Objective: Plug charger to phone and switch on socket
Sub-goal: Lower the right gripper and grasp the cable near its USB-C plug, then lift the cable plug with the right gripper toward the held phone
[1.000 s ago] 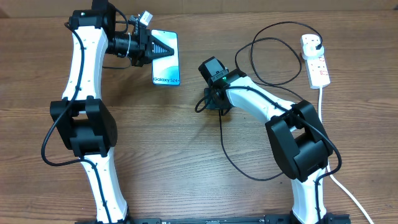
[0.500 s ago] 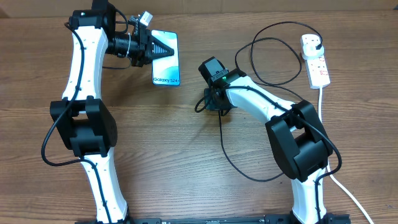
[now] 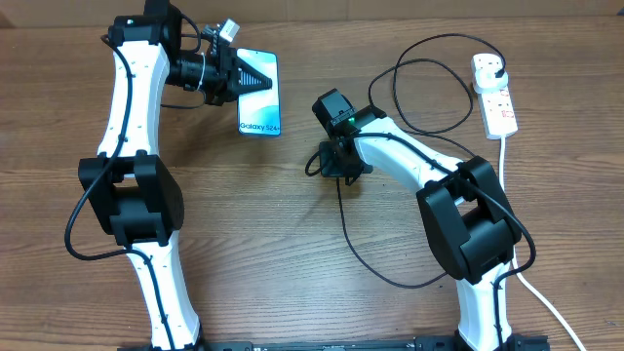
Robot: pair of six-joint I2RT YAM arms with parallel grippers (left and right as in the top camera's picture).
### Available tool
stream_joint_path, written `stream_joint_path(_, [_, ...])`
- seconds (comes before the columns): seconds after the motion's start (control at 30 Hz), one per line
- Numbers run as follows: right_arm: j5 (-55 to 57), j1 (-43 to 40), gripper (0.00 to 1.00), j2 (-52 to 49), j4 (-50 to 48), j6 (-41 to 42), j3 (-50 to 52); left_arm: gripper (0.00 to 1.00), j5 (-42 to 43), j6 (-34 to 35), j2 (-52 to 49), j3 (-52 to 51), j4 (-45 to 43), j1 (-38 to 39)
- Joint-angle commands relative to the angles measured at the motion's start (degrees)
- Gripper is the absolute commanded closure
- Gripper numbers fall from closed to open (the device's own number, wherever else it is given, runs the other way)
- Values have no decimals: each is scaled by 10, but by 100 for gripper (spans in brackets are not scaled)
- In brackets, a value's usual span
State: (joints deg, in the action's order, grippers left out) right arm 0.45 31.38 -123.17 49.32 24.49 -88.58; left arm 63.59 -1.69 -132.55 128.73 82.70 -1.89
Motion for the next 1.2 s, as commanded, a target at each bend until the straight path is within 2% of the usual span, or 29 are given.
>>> stream_joint_path(0.0, [-95, 0, 96, 15, 2, -58, -12, 96, -28, -9, 10, 4, 0, -4])
stream_joint_path(0.17, [-240, 0, 96, 89, -9, -140, -12, 96, 0, -29, 10, 4, 0, -9])
stream_joint_path(0.37, [-389, -12, 96, 157, -12, -157, -12, 96, 122, -89, 10, 4, 0, -22])
stream_joint_path(0.53, [-552, -23, 96, 163, -38, -182, -12, 96, 220, -108, 10, 4, -3, -30])
stream_joint_path(0.77, [-572, -22, 96, 163, -64, -176, -11, 96, 263, -108, 10, 4, -18, -30])
stream_joint_path(1.0, [-612, -36, 96, 164, -137, -79, -11, 96, 269, -101, 10, 4, -26, -31])
stream_joint_path(1.17, [-620, -49, 96, 180, -102, -78, -11, 96, 269, -64, 10, 4, -46, -33])
